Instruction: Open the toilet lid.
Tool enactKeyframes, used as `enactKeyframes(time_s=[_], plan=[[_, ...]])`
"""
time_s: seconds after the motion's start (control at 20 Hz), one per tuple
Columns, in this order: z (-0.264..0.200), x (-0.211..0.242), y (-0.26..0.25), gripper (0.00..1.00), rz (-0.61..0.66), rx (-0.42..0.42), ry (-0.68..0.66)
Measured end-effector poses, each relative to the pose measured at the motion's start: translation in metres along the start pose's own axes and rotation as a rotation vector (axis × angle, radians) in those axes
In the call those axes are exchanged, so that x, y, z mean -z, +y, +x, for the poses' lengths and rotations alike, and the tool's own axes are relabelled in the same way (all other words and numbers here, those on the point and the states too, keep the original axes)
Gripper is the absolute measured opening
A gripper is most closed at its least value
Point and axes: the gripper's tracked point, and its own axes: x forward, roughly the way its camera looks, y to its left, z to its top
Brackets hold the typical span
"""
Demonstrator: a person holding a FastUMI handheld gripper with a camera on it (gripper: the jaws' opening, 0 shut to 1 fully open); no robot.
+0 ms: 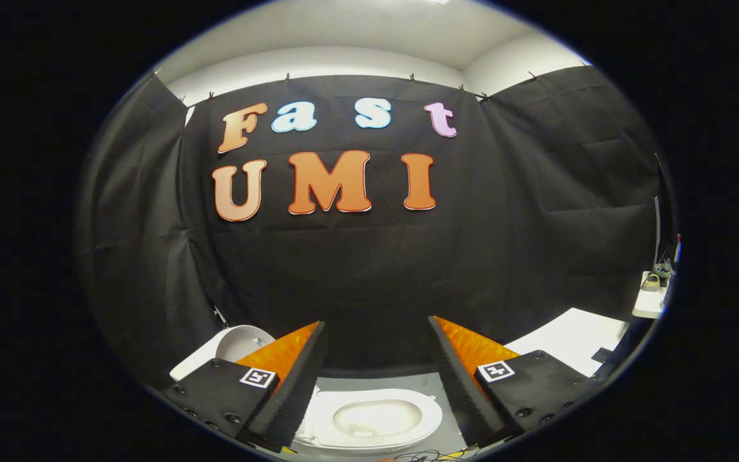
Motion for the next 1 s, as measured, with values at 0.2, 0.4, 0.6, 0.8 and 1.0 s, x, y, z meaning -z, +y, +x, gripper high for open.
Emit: enactKeyframes(time_s=[0.2, 0.4, 0.6, 0.8, 1.0], plan=[[0.001, -0.0012, 0.0013, 0.99, -0.005, 0.003, -0.005], [0.0033, 0.0004, 0.0015, 0.99, -0.002, 0.009, -0.003], [0.0042, 0.0054, 0.0012, 0.99, -0.005, 0.014, 0.011], [0.0036, 0.005, 0.0008, 0.98, -0.006, 0.018, 0.006], [0.003, 0.0045, 0.001, 0.98, -0.004, 0.015, 0.007]])
